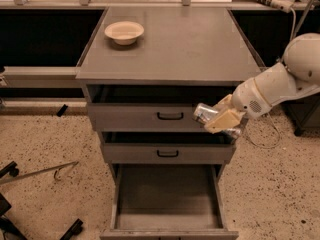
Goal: Place redbull can into bottom drawer
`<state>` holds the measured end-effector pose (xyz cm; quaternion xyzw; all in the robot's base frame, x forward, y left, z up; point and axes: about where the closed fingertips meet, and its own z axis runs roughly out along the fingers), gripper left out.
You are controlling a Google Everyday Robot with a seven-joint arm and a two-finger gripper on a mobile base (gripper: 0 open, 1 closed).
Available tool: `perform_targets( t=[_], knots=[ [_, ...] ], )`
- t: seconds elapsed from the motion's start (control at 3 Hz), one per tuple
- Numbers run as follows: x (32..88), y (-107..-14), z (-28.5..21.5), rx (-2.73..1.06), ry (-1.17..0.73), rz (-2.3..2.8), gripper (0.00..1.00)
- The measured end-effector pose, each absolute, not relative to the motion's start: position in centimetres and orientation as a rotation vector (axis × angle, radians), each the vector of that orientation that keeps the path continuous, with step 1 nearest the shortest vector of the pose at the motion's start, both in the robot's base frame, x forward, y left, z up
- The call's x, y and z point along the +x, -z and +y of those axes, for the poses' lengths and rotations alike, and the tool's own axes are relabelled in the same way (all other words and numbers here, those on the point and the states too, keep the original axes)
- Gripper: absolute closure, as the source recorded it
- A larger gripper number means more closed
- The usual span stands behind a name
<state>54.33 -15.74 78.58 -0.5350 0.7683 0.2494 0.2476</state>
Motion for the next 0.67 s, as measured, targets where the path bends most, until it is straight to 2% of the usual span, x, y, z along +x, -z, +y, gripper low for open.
perform_targets(
  t=[0.33, 0.67],
  knots=[
    [52.0, -73.4, -11.8, -1.459, -0.892, 1.972, 1.0],
    [49.8, -69.6, -8.3, -1.486, -0.983, 1.906, 1.0]
  ],
)
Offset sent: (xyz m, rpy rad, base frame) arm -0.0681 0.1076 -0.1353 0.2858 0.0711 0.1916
